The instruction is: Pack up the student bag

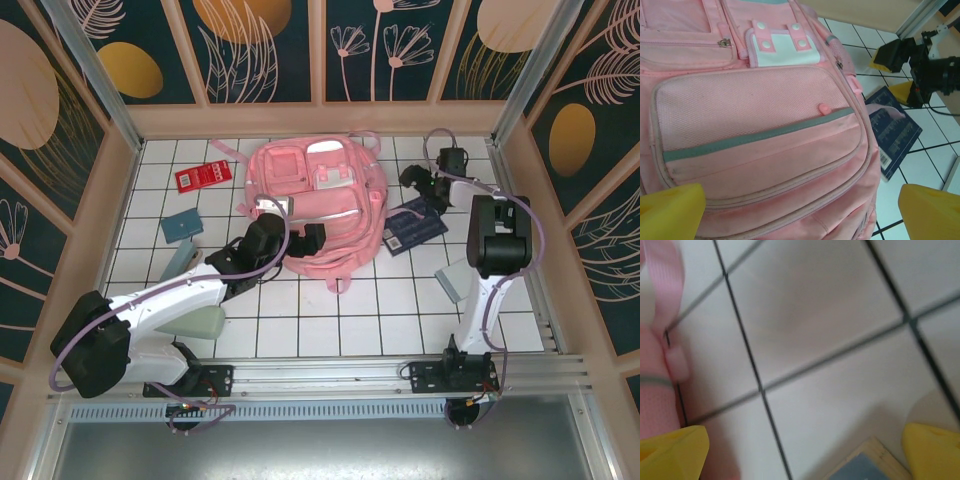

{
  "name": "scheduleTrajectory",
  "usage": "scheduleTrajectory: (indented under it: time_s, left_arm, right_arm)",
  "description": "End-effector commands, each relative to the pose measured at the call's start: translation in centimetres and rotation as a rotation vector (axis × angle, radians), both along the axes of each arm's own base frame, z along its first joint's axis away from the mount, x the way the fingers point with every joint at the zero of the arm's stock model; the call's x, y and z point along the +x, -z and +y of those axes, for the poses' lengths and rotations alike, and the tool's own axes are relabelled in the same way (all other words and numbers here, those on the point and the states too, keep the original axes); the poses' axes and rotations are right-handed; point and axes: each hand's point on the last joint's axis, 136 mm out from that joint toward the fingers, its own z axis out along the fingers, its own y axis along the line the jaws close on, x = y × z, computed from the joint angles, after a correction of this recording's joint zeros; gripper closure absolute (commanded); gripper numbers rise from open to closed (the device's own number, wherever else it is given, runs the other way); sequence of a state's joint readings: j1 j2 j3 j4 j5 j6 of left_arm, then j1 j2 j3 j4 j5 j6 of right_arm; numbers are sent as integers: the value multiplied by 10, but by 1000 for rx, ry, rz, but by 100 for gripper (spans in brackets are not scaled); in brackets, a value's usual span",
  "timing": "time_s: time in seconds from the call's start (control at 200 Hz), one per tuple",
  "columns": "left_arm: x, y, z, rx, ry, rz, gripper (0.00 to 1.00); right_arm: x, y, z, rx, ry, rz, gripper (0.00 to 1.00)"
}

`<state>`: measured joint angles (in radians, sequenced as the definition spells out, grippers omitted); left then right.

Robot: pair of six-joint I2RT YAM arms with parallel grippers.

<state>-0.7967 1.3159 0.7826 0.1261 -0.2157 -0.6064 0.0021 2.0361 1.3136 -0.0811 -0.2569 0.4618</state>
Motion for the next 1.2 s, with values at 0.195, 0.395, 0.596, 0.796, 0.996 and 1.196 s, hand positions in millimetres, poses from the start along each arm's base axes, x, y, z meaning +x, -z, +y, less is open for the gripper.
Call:
scheduleTrajectory:
  time_s: [0.195,0.395,0.596,0.796,0.996,1.196]
  left_arm:
    - [2,-6,-3,-44,7,-13,4]
    - [2,2,-16,-46,46,16,7]
    - [0,10,-39,-37,107,34,10]
    - [-14,25,-87,-8,229,62,41]
    - [-33,61,-121,15,314,141,68]
    - [-56,102,-151,51,384,219,70]
  right_arm:
    - [-68,-10,63,42,-117,12,1]
    - [-84,-24,71,-15,-111,-29,1]
    - [-87,-56,46,-116,-20,-121,1]
    - [-90,-55,45,-120,-23,-122,15]
    - [-110,-49,49,-101,-29,-128,23]
    - [-128,-53,45,-87,-7,-152,24]
